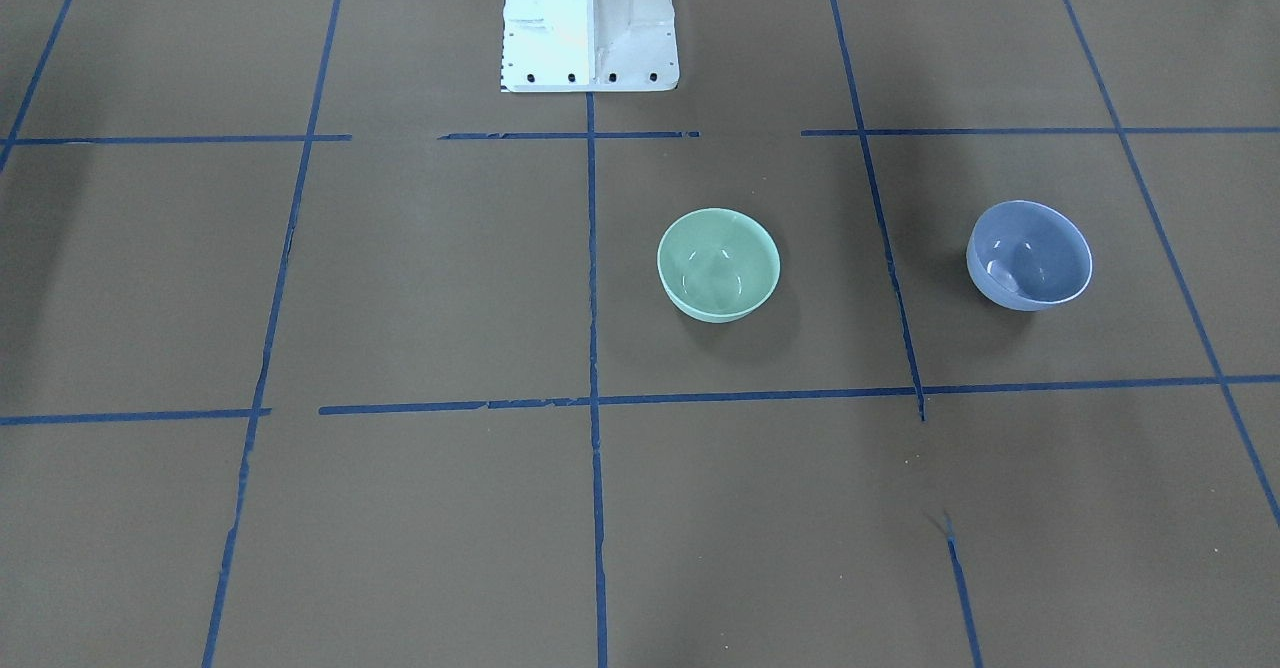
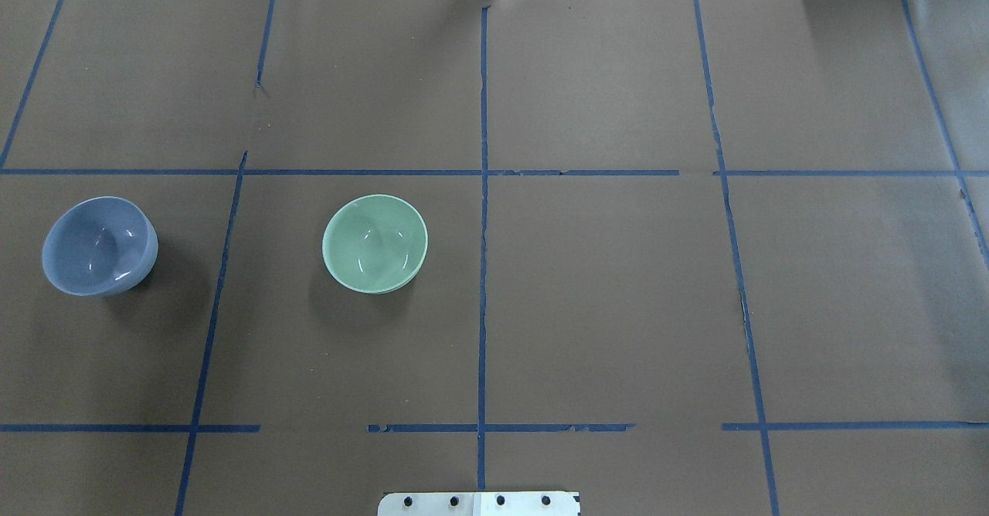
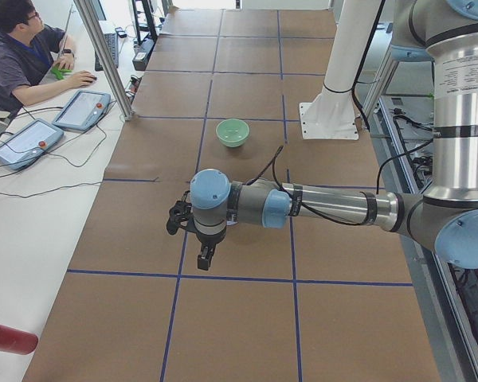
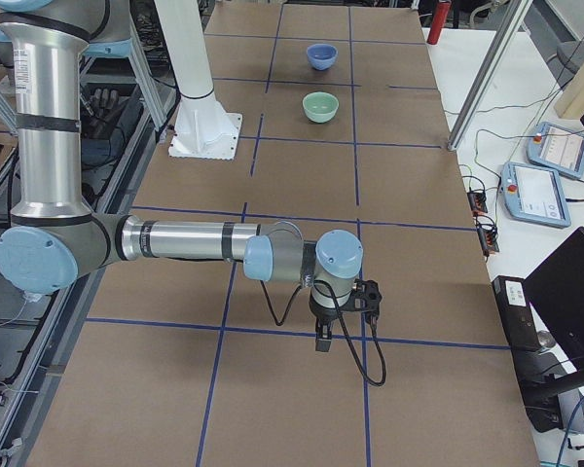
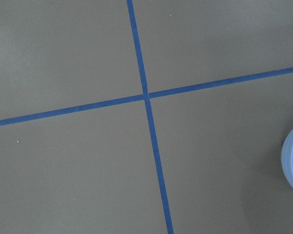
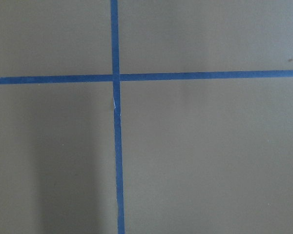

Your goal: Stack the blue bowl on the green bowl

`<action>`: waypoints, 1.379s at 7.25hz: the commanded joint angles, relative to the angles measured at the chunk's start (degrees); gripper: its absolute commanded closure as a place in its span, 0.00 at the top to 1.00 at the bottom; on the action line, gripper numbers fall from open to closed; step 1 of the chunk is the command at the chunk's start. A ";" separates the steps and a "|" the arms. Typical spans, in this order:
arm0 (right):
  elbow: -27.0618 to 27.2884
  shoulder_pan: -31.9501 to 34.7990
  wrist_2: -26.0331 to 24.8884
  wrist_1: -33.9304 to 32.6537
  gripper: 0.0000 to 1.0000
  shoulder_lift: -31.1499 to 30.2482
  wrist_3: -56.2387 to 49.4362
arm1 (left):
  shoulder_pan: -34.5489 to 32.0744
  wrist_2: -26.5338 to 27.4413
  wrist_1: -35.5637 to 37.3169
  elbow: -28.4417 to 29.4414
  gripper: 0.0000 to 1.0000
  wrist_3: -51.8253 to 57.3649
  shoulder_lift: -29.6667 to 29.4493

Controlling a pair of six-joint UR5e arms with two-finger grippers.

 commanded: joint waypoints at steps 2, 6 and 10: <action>0.00 0.08 0.00 0.00 1.00 -0.01 0.06 | 13.92 7.30 -16.08 0.75 1.00 -31.50 0.55; 0.00 -0.01 0.00 0.00 1.00 -0.01 -0.03 | 28.46 13.31 -33.16 5.22 1.00 -54.81 0.73; 0.00 -0.01 0.00 0.00 1.00 -0.01 -0.03 | 30.51 12.53 -39.01 6.83 0.00 -57.39 1.08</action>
